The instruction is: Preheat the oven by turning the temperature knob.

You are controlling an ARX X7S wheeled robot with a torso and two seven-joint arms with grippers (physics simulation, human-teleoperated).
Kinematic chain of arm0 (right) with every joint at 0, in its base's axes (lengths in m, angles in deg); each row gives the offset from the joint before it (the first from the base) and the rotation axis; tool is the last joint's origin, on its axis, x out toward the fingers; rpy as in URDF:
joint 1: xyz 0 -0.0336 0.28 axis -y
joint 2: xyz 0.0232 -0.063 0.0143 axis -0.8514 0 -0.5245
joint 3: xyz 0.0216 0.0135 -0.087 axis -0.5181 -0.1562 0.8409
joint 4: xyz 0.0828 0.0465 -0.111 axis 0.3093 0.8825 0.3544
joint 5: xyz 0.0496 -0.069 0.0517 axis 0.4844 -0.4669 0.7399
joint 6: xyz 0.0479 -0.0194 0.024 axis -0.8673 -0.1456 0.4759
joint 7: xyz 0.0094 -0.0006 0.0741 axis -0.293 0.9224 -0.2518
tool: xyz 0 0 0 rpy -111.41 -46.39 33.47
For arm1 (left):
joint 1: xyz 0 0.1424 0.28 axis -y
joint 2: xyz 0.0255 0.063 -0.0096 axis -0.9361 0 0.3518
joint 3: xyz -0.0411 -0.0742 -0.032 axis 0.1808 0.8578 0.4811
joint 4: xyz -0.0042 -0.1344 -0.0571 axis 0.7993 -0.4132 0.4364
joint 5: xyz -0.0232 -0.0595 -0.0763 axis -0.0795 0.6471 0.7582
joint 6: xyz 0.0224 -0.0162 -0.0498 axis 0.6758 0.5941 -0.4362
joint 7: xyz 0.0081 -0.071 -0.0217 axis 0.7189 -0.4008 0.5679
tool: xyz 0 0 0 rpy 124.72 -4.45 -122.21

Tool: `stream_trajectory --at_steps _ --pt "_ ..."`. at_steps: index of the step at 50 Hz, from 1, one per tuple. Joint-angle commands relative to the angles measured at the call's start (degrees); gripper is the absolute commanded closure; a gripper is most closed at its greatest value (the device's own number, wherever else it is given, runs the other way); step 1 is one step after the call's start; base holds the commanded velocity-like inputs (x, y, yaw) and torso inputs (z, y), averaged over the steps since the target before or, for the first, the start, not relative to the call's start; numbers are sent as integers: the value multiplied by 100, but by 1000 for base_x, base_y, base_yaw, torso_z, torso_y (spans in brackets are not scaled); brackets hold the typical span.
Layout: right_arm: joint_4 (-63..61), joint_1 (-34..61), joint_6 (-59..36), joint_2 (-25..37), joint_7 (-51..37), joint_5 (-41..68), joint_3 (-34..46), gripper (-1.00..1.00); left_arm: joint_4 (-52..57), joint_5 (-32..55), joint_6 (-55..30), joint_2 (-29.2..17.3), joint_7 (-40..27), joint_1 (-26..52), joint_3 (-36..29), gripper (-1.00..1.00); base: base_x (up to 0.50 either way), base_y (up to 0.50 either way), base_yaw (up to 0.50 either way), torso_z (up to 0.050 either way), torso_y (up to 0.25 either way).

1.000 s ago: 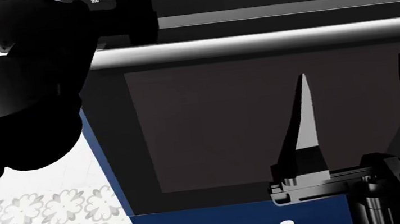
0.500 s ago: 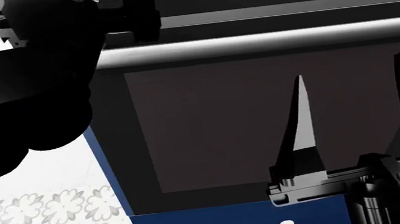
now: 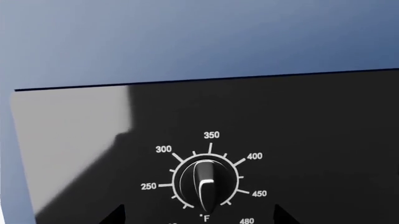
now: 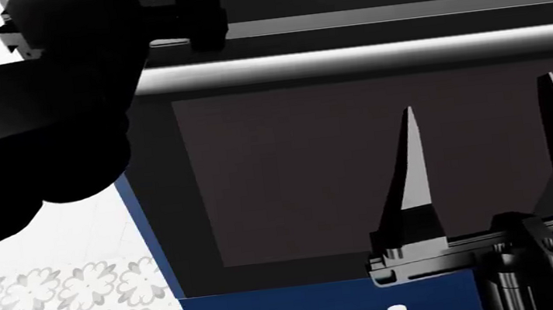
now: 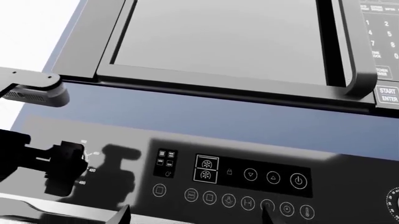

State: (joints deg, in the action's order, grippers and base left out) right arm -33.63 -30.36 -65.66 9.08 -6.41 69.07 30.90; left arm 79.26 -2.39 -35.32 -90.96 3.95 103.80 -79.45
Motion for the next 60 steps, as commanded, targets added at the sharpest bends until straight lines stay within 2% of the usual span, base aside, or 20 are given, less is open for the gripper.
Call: stream_trajectory --at_steps 1,60 --pt "0 1 -9 0 16 8 -1 -100 -109 -86 42 50 81 -11 -31 -100 0 0 0 0 0" --pt "0 7 -82 0 149 69 -12 -100 -665 -518 288 307 436 -102 -189 -100 1 0 -1 0 0"
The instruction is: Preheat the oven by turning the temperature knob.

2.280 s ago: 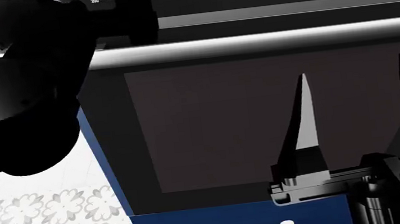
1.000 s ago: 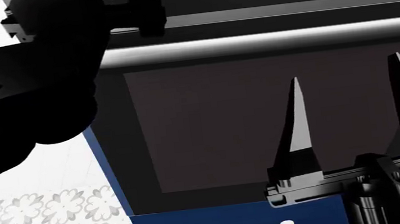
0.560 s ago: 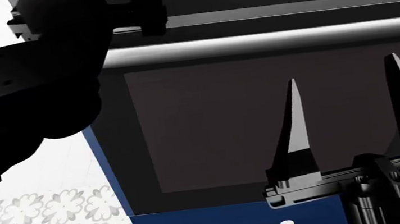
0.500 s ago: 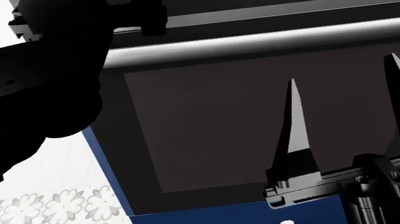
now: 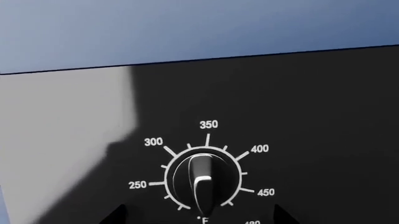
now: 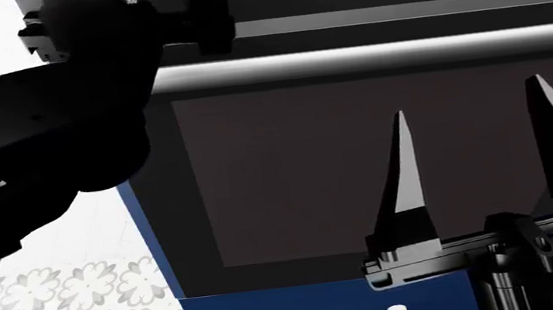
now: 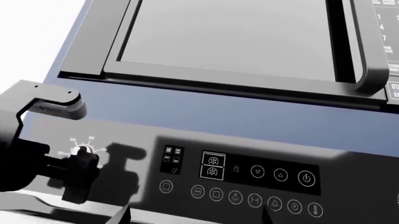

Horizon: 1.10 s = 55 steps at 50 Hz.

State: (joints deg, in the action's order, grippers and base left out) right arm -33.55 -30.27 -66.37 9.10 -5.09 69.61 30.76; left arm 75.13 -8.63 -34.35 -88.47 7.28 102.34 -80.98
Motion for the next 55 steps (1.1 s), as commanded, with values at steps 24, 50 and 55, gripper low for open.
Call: stream_trajectory --at_steps 24,50,55 --pt "-8 3 -95 -2 104 6 5 -100 -450 59 238 93 183 170 14 -100 14 -1 -7 1 0" --pt "-8 33 -401 -6 560 -194 56 -100 -338 -254 374 3 241 189 -21 100 12 -1 -7 2 0" --pt "-8 39 -453 -6 621 -226 65 -100 -357 -297 393 5 286 170 -46 100 12 -2 -7 2 0"
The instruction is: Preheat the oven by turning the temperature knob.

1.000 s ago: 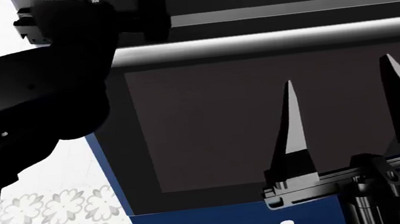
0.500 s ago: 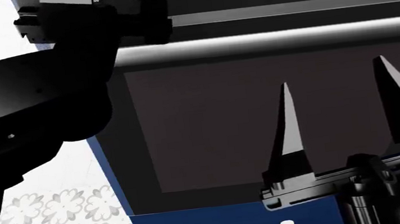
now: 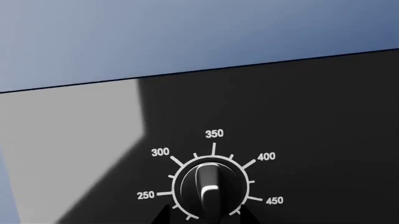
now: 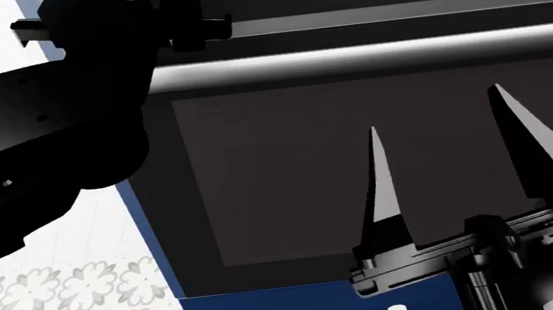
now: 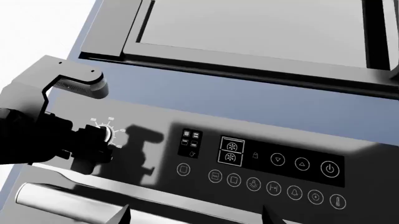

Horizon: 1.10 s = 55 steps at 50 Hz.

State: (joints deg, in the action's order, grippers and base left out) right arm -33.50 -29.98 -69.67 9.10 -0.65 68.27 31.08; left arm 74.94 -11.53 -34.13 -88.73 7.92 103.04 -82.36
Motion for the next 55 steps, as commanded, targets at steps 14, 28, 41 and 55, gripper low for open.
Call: stream_trajectory --at_steps 14,28,41,55 --pt "-12 12 -165 -6 201 -122 43 -100 114 11 205 -114 66 246 65 100 10 -1 -6 1 0" --pt "-12 19 -228 -7 271 -156 53 -100 67 -25 230 -148 61 230 83 100 -2 0 0 1 1" --pt "-12 24 -262 -7 324 -170 57 -100 196 128 115 -190 -57 368 152 100 0 0 0 1 3" --pt "-12 30 -305 -7 384 -186 63 -100 145 34 138 -165 32 415 126 100 1 0 0 1 2"
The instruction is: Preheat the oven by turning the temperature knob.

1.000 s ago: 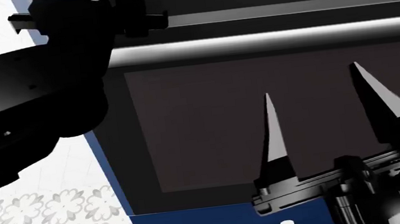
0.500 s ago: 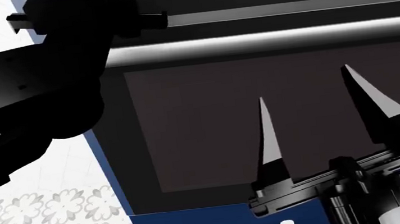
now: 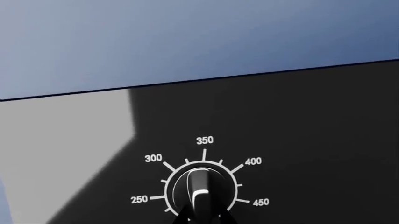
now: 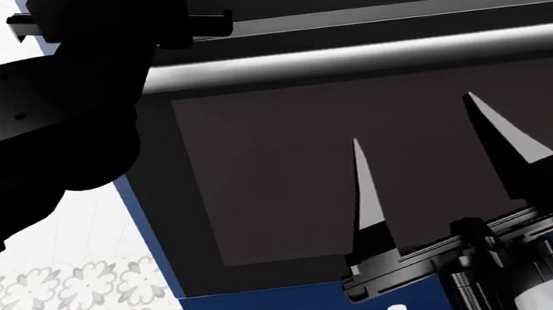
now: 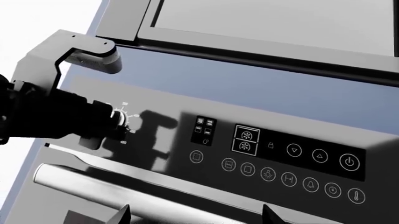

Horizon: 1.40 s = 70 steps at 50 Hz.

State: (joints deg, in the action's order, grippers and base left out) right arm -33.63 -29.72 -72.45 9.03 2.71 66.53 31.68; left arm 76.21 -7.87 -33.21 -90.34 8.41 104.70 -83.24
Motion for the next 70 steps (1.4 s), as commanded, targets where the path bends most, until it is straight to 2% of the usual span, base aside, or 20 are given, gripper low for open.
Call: stream_trajectory --at_steps 1,24,37,56,70 --pt "0 4 -28 0 51 -10 3 -100 30 -305 26 -3 -32 276 225 100 0 0 0 0 0" --pt "0 10 -41 0 129 -8 3 -100 -208 -195 -123 61 40 634 298 100 1 0 -1 1 4" --pt "0 10 -34 0 140 -5 1 -100 -158 -588 -364 56 10 784 -50 100 2 0 -1 2 4" --pt "0 10 -32 0 134 -24 6 -100 -64 -703 -546 -12 43 821 -236 100 1 0 -1 2 4" --pt "0 11 -32 0 147 -42 10 -100 86 -1282 -808 -119 49 965 -703 100 -2 0 0 1 5"
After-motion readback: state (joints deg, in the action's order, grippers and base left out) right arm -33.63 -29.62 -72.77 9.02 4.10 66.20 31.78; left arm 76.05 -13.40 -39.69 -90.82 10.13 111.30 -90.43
